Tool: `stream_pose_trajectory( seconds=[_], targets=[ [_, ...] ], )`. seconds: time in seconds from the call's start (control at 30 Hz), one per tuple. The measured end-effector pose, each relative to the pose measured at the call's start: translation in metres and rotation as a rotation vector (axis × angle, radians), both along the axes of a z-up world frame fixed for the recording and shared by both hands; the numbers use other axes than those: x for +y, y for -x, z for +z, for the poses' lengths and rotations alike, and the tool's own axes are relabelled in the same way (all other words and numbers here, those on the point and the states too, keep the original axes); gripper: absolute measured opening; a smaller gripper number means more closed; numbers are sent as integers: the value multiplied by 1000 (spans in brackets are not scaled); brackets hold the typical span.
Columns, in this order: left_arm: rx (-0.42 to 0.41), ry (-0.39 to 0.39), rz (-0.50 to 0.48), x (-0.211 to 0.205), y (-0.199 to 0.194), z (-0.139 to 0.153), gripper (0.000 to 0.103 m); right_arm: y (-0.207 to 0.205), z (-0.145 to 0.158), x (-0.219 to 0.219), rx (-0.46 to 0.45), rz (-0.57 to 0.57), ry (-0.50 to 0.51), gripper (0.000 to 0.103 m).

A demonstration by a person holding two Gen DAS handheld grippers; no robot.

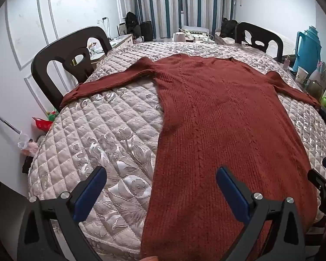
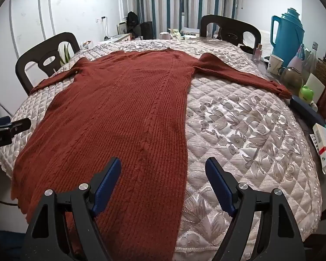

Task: Fold small clothes

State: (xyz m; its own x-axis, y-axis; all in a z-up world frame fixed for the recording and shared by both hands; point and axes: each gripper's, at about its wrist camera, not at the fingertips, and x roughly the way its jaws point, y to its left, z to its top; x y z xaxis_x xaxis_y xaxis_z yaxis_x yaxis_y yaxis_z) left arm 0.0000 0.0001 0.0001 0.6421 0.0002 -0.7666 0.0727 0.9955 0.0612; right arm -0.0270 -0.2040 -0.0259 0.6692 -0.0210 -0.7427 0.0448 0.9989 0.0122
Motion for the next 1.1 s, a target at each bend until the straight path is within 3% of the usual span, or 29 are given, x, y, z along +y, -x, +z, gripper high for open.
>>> stream_pose_trajectory(
  seconds=[1.1],
  targets=[
    [-2, 22, -70, -3, -1, -7, 102, -8, 1, 6, 16, -3, 23, 80]
  ],
)
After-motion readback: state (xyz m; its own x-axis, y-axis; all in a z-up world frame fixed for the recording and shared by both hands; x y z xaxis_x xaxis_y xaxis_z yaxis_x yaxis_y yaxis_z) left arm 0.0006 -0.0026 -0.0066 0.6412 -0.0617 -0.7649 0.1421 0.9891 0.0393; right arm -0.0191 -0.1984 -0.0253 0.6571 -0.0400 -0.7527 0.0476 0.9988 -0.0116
